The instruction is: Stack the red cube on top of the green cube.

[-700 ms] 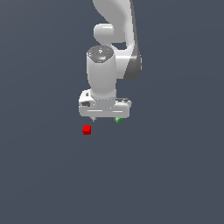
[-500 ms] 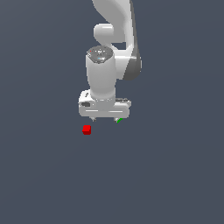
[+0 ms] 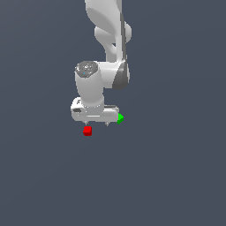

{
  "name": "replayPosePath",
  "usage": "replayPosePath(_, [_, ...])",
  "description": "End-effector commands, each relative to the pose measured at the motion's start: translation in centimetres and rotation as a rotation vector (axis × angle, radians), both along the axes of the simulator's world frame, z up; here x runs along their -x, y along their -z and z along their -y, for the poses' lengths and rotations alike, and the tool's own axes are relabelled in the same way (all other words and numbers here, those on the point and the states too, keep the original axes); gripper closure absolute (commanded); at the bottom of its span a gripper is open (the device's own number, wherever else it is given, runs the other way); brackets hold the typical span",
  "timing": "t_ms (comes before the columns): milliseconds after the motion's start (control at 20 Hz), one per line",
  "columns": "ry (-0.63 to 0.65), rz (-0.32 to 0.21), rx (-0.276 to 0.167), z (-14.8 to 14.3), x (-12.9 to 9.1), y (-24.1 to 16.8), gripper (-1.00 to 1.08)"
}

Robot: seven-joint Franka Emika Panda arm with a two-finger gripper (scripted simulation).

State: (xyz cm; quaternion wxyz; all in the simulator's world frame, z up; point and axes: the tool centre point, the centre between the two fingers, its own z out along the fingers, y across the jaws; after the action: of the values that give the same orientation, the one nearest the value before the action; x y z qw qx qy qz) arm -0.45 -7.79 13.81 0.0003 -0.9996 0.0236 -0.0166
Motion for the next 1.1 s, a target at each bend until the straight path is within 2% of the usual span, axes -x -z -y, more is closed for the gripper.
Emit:
replayPosePath(0, [0.003,-0.011,0.0,2.1,0.9,2.1,-0.92])
replayPosePath(400, [0.006,-0.031,0.0,6.4,2.4,6.3,-0.92])
replayPosePath(800, [0.008,-0.034,0.0,6.8,2.6,7.0,-0.92])
replayPosePath(1050, [0.007,-0.034,0.0,6.8,2.6,8.8,-0.92])
